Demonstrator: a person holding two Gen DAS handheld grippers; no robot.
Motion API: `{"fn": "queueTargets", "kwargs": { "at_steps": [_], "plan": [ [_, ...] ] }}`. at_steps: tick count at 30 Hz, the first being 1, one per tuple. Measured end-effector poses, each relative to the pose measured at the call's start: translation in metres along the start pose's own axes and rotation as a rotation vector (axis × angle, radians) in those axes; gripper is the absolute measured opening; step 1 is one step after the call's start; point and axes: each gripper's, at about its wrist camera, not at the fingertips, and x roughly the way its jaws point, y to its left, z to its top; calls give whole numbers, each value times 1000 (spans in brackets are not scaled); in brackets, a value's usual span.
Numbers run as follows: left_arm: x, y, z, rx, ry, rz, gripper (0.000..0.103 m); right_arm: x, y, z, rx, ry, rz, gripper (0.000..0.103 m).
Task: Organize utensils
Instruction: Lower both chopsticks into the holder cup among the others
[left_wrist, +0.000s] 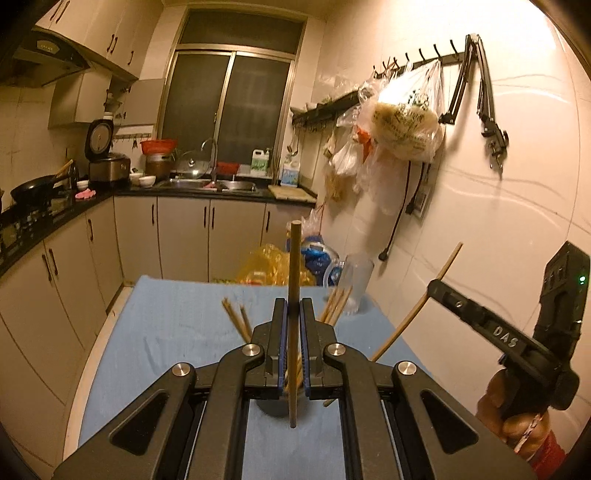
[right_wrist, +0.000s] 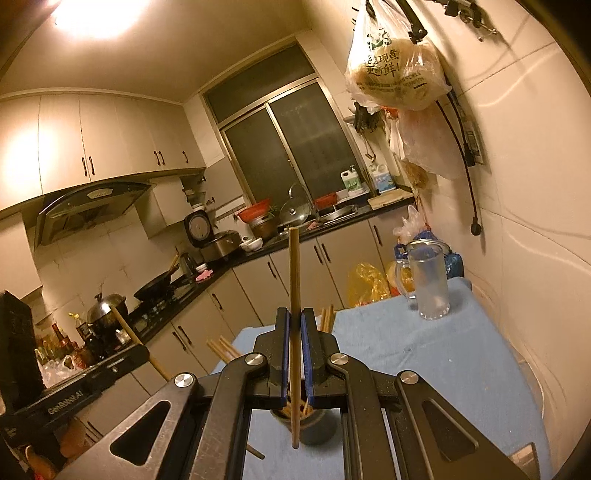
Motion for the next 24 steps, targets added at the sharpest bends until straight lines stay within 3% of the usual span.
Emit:
{"fn": "queueTargets", "kwargs": {
  "at_steps": [14,24],
  "plan": [
    [49,15,34,-51,-19,15,6,46,7,19,4,-6,-15,7],
    [85,23,14,-78,35,3,6,79,0,5,-8,30,-44,7]
  ]
}}
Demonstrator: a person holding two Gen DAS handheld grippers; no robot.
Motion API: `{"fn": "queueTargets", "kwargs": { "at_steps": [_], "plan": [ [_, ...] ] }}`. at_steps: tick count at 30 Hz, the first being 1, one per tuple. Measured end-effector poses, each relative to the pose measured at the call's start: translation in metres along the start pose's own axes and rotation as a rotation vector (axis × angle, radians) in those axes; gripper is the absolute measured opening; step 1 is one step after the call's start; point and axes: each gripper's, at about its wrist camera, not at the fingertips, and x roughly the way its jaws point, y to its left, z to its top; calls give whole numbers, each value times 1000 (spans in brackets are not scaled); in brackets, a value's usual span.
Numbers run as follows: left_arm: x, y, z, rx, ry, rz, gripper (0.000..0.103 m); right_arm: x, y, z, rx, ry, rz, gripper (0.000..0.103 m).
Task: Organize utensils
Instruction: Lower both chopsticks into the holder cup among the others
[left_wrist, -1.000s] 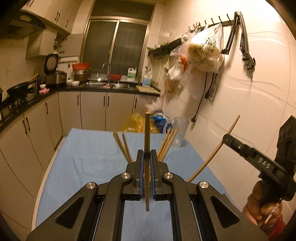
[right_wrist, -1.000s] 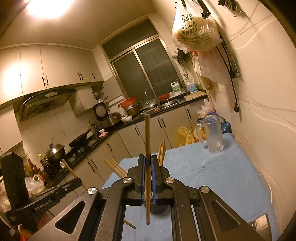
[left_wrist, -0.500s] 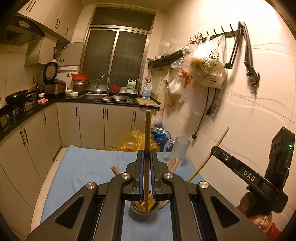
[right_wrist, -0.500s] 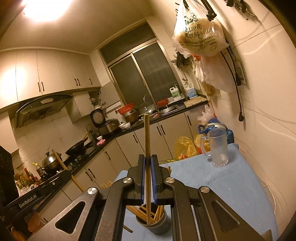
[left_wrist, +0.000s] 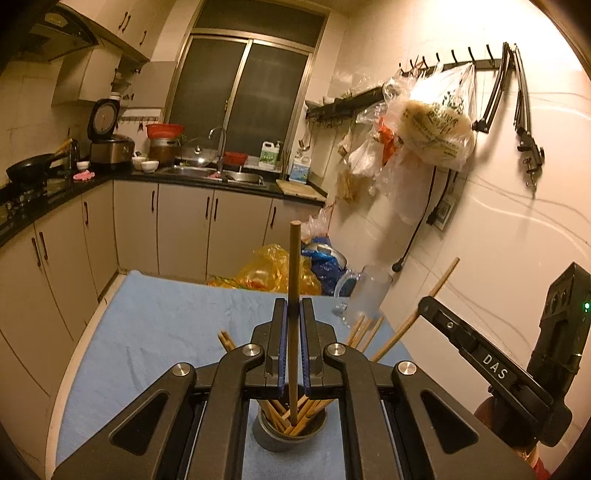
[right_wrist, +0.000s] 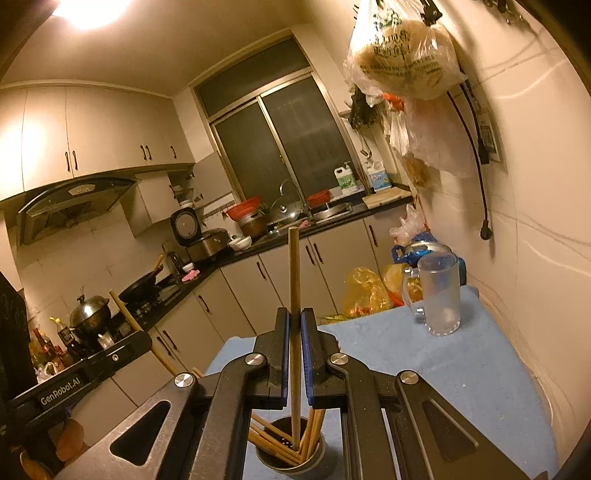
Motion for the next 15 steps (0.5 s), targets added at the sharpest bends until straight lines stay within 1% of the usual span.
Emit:
{"fn": "queueTargets", "kwargs": {
  "at_steps": [8,15],
  "plan": [
    [13,0,-32,35,31,13,6,13,-3,-25,-17,47,-5,7],
    [15,6,-55,37,51,30,6,19,-3,-44,-31,81,-18,7]
  ]
}}
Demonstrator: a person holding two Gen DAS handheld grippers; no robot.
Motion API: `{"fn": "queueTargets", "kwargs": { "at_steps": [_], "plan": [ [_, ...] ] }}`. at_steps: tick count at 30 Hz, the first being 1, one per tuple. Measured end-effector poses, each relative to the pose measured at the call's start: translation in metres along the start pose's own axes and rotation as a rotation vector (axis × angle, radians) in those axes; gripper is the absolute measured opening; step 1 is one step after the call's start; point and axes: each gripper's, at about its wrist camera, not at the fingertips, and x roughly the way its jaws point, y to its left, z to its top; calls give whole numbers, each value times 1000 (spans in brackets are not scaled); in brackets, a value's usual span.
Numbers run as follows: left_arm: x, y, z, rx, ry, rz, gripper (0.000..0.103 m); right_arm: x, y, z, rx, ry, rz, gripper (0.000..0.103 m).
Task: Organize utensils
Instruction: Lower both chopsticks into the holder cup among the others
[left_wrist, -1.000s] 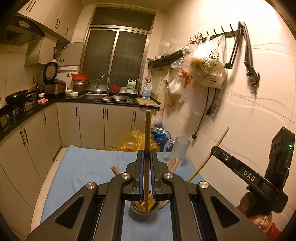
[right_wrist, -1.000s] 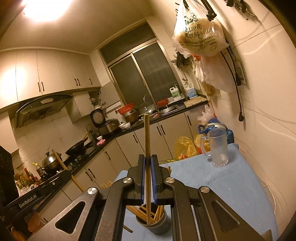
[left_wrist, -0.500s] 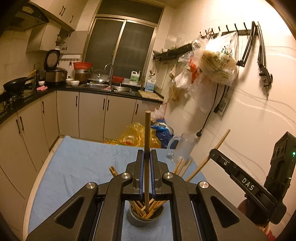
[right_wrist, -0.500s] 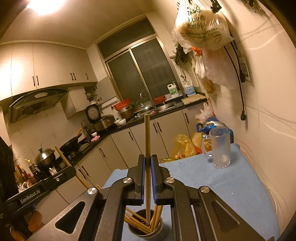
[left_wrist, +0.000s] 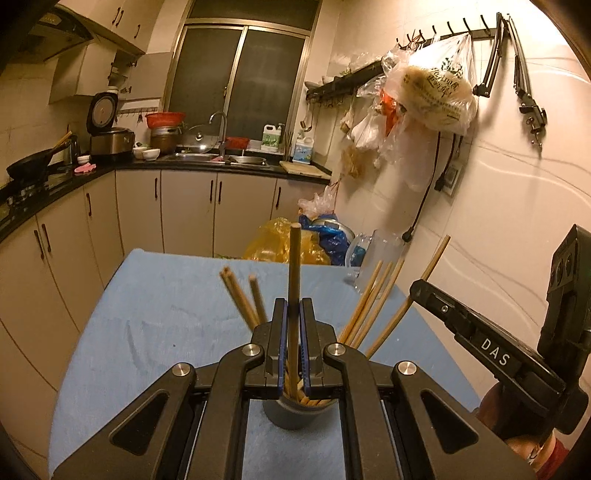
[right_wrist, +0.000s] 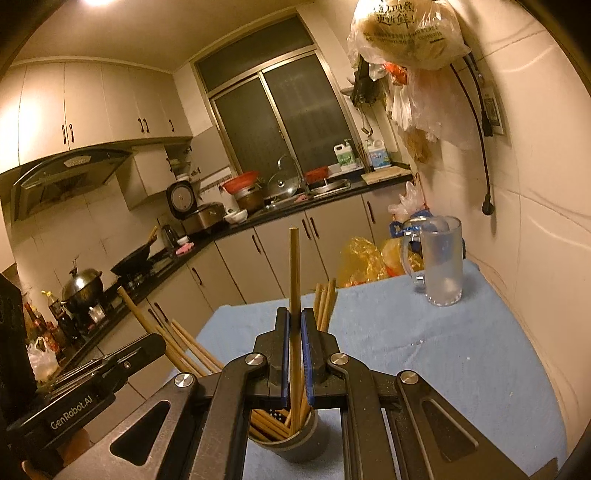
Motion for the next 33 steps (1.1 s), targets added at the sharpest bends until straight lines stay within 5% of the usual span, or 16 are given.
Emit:
{"fn": "queueTargets", "kwargs": {
  "at_steps": [33],
  "plan": [
    [30,30,-32,-35,92,50,6,24,4,-23,-17,70,-24,7]
  ]
}}
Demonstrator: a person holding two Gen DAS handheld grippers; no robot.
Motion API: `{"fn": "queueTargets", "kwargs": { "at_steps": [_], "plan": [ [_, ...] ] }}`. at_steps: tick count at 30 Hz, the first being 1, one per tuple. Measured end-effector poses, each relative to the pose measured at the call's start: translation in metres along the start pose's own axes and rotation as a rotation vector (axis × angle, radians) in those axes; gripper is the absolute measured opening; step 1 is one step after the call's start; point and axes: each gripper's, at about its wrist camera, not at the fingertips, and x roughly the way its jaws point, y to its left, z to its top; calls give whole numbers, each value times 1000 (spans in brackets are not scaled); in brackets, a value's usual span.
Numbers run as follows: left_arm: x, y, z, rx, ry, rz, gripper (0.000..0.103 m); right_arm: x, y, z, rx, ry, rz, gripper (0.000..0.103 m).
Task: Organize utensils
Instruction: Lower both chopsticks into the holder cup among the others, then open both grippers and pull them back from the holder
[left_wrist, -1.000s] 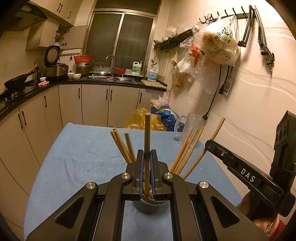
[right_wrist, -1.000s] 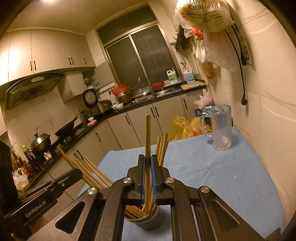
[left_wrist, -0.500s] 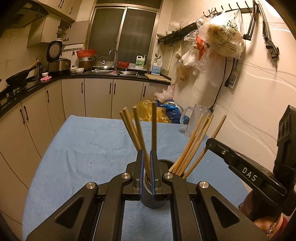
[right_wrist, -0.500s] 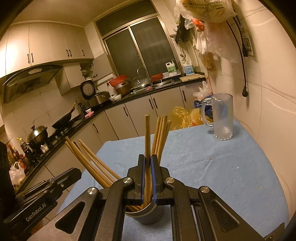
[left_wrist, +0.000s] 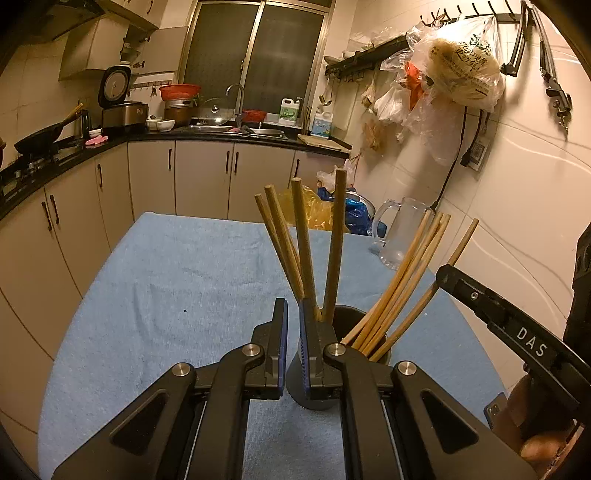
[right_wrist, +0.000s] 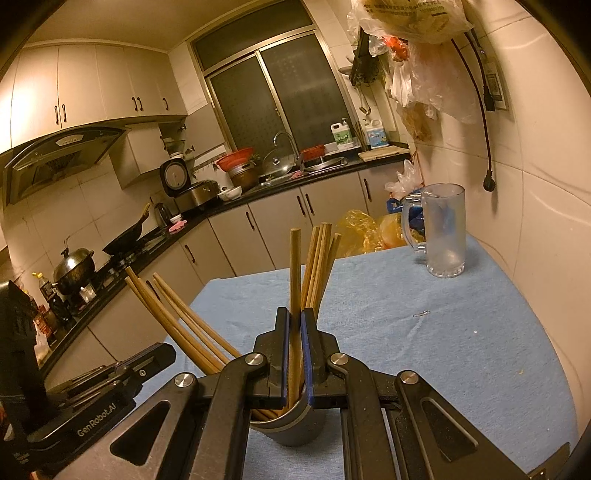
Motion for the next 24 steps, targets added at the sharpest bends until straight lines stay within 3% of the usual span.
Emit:
{"fn": "queueTargets", "kwargs": {
  "at_steps": [21,24],
  "plan": [
    [-6,4,-6,-23,20,-9,6,-12,1,-7,24,2,3,8],
    [-9,1,-9,-22,17,-5,7,-18,1,-9,22,-4,-3,15]
  ]
}}
